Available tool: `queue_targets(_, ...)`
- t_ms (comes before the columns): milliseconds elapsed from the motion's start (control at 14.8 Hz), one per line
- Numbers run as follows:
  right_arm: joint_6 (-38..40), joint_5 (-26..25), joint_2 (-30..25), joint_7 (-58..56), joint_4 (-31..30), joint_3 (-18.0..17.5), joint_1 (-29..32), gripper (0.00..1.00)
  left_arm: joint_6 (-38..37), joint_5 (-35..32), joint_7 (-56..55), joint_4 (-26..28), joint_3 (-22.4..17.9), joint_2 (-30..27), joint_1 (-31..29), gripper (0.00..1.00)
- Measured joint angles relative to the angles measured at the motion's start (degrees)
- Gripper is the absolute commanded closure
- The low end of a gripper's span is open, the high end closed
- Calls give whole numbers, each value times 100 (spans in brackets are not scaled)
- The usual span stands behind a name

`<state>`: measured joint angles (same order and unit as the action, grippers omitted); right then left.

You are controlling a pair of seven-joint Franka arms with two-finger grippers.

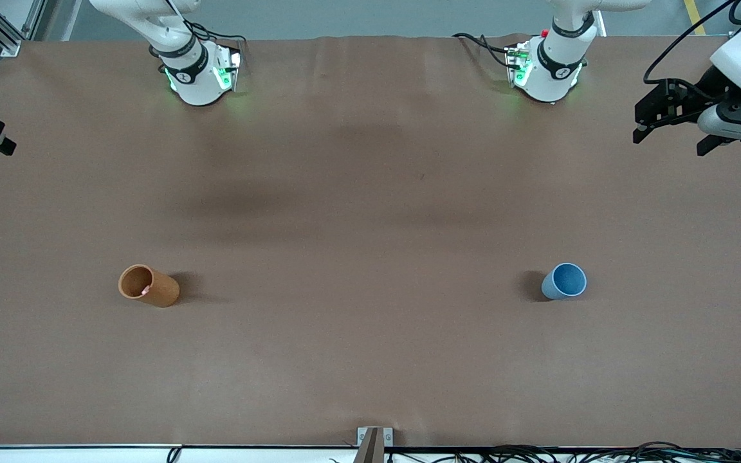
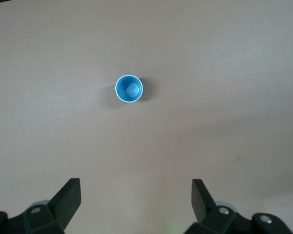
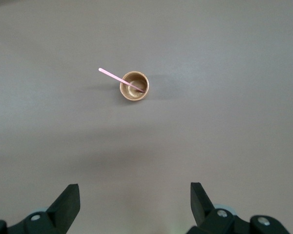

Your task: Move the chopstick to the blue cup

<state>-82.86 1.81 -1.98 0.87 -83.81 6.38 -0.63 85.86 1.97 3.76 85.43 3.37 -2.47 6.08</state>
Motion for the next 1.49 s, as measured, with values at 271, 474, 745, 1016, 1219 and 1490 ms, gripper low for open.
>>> queue_targets(271,1,0,68,0,-36,4,0,0,110,0,-26,7,-61,275,-6,0)
queue_targets(474,-150,-1,325,0,-104,0,-14,0,586,0,-25,39,-162,830,-17,0)
queue_targets(745,-1160,-135,1233,1,-135,-6,-197,5,1977,0,-22,559,-243,1615,-31,0)
queue_targets(1016,-1709,-1035,2155,503,-134,-9,-504,8,3352,0,-22,1333,-258,2114,-50,0)
queue_targets(1219,-1761,-1174,2548,1443,-121,-17,-798,19,4411,0,41,2061,-274,2202,-127,0)
queue_targets(1490,-2050,-1204,2894,2600,55,-31,-1312,32,5077,0,148,2432,-280,2515,-241,0)
